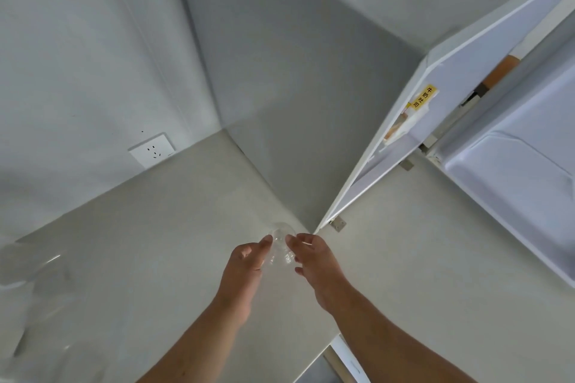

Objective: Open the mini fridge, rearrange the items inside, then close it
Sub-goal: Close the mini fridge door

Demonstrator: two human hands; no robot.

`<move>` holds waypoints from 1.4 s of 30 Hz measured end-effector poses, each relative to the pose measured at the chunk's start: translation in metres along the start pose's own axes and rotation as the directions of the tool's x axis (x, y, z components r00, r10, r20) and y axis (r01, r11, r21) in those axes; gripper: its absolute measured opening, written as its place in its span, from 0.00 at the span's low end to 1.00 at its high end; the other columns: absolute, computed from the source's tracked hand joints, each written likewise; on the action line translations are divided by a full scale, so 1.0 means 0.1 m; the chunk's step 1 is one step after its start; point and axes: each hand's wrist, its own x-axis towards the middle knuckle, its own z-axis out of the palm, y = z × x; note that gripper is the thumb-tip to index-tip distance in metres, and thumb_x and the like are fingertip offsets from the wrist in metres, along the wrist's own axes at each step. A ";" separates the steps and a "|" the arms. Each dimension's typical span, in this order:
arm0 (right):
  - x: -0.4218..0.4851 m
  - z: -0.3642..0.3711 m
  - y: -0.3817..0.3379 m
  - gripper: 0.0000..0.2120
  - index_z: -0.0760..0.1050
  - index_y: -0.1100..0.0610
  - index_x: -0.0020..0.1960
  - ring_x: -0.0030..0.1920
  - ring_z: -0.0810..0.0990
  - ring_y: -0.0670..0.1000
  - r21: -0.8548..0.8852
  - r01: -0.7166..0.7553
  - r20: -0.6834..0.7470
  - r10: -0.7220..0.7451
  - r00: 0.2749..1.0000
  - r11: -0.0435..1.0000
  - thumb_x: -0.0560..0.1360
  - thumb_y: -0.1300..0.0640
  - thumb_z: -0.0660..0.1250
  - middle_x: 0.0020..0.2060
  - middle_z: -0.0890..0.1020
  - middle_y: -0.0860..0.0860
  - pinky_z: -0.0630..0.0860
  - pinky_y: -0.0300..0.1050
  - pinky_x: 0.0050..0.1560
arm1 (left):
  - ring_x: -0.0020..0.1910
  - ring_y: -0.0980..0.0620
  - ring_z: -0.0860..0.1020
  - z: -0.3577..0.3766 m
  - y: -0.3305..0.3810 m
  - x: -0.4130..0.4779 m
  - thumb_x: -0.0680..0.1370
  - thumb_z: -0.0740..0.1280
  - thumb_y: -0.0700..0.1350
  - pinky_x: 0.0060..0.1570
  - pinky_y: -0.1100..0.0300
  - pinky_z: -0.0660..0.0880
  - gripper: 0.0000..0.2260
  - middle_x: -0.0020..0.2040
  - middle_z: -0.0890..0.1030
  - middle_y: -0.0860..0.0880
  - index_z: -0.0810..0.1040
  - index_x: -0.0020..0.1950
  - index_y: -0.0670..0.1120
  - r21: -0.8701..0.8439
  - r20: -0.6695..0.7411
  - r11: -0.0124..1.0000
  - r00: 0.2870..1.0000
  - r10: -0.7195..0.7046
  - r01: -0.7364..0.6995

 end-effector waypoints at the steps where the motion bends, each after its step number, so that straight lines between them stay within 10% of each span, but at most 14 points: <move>1: 0.00 0.00 0.01 0.39 0.76 0.48 0.64 0.54 0.83 0.49 0.001 -0.003 0.000 0.003 1.000 1.000 0.60 0.28 0.73 0.57 0.83 0.48 0.80 0.55 0.63 | 0.55 0.53 0.81 0.00 0.01 -0.01 0.62 0.74 0.74 0.62 0.49 0.75 0.32 0.57 0.85 0.52 0.81 0.56 0.53 0.013 -0.003 1.000 1.000 -0.002 0.002; 9: 0.02 0.02 0.01 0.43 0.72 0.48 0.70 0.59 0.81 0.48 -0.043 -0.014 0.001 0.014 1.000 0.999 0.60 0.29 0.74 0.59 0.82 0.47 0.77 0.56 0.67 | 0.49 0.53 0.80 0.02 0.11 -0.09 0.68 0.69 0.71 0.60 0.48 0.76 0.12 0.44 0.85 0.57 0.85 0.41 0.67 0.125 -0.014 0.989 0.997 0.078 -0.076; 18: -0.16 -0.36 -0.01 0.30 0.74 0.46 0.67 0.60 0.79 0.46 -0.206 0.125 -0.021 -0.132 0.991 0.971 0.72 0.31 0.71 0.62 0.80 0.46 0.76 0.46 0.61 | 0.59 0.50 0.80 0.16 0.23 -0.33 0.76 0.73 0.62 0.58 0.53 0.74 0.20 0.58 0.83 0.52 0.80 0.59 0.49 0.373 -0.224 0.914 0.941 0.255 -0.159; 22: -0.29 -0.80 -0.08 0.24 0.76 0.47 0.63 0.56 0.80 0.42 -0.345 0.233 -0.160 -0.301 0.940 0.909 0.74 0.33 0.70 0.60 0.81 0.42 0.77 0.44 0.56 | 0.49 0.60 0.81 0.47 0.41 -0.55 0.76 0.72 0.62 0.45 0.64 0.72 0.15 0.52 0.84 0.54 0.80 0.53 0.52 0.492 -0.065 0.819 0.925 0.374 -0.296; 28: -0.60 -1.46 -0.44 0.32 0.76 0.41 0.64 0.60 0.78 0.41 -0.445 0.340 -0.267 -0.485 0.833 0.829 0.68 0.24 0.63 0.60 0.78 0.37 0.77 0.44 0.60 | 0.56 0.66 0.78 1.14 0.79 -0.92 0.68 0.64 0.74 0.51 0.62 0.72 0.23 0.55 0.80 0.65 0.77 0.54 0.62 0.555 0.154 0.700 0.883 0.444 -0.449; 32: -0.85 -1.85 -0.75 0.30 0.74 0.38 0.67 0.60 0.73 0.37 -0.514 0.392 -0.300 -0.588 0.751 0.763 0.70 0.25 0.64 0.60 0.73 0.32 0.74 0.40 0.60 | 0.55 0.78 0.73 1.53 1.10 -1.20 0.70 0.63 0.74 0.49 0.73 0.68 0.23 0.56 0.75 0.73 0.73 0.61 0.68 0.591 0.323 0.531 0.781 0.534 -0.607; 38: -1.30 -2.46 -1.34 0.31 0.71 0.38 0.71 0.66 0.69 0.36 -0.622 0.456 -0.294 -0.730 0.618 0.636 0.72 0.26 0.63 0.64 0.72 0.31 0.68 0.37 0.62 | 0.72 0.55 0.72 2.02 1.80 -1.60 0.74 0.61 0.72 0.69 0.50 0.74 0.29 0.73 0.75 0.59 0.71 0.72 0.62 0.542 0.503 0.245 0.544 0.671 -0.804; 42: -1.60 -2.89 -1.72 0.33 0.70 0.40 0.72 0.71 0.68 0.40 -0.728 0.439 -0.286 -0.815 0.504 0.527 0.72 0.26 0.62 0.67 0.73 0.34 0.69 0.39 0.64 | 0.73 0.51 0.72 2.22 2.30 -1.91 0.75 0.63 0.69 0.67 0.53 0.74 0.30 0.75 0.74 0.53 0.73 0.72 0.55 0.517 0.570 0.005 0.348 0.744 -0.856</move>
